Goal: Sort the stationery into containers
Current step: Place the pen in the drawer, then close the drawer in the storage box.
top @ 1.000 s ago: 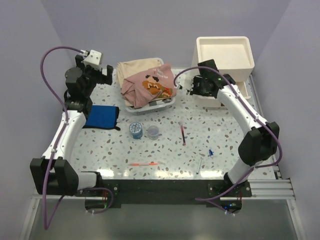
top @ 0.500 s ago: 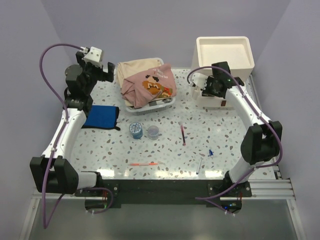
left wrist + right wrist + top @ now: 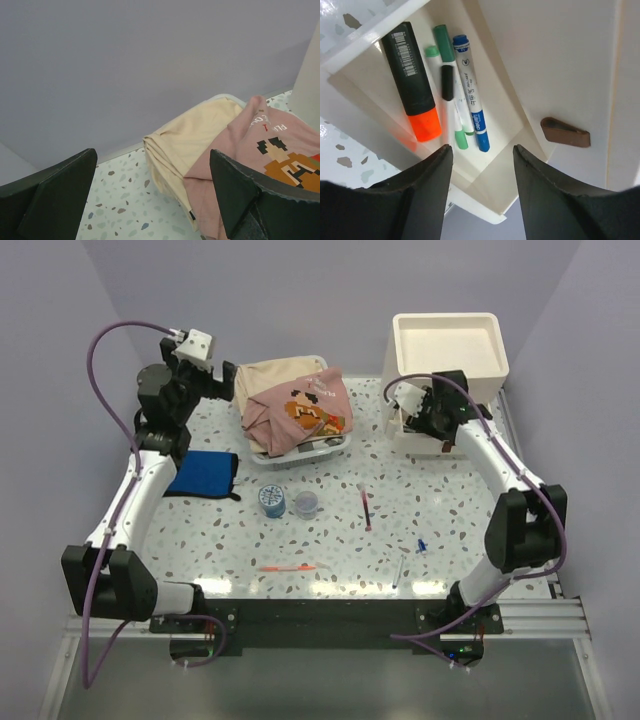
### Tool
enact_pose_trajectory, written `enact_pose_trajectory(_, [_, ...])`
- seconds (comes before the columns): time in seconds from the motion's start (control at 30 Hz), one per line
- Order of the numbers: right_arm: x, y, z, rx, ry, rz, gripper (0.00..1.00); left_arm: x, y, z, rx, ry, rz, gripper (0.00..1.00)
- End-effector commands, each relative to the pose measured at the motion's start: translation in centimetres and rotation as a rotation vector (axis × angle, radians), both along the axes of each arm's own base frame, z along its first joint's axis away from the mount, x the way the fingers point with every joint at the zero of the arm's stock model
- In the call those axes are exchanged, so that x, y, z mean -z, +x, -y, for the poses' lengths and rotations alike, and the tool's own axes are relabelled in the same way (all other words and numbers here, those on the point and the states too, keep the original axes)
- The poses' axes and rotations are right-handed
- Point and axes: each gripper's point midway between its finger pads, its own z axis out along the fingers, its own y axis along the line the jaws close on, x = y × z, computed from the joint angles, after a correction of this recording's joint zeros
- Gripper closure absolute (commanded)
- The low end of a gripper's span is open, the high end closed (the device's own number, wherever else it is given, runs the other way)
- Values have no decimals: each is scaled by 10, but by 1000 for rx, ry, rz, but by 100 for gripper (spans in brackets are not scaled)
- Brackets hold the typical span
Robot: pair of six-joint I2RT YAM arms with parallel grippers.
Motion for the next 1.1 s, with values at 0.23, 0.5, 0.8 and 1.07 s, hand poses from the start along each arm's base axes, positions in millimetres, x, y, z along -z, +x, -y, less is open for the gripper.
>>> enact_pose_trajectory(0.23, [-45,-74,-29,255,630,258,22,-14,2,23,44,6,65,0])
enact_pose_trajectory(0.5, [-5,-111,-66,204,770,1,20,18,-22,48,147,56,3,1])
enact_pose_trajectory(0.8, [14,-95,-16,359,550,114,100,35,-33,64,206,29,-31,2])
enact_pose_trajectory(1.07, [12,-52,-3,435,552,228,100,35,-32,60,188,43,-40,2])
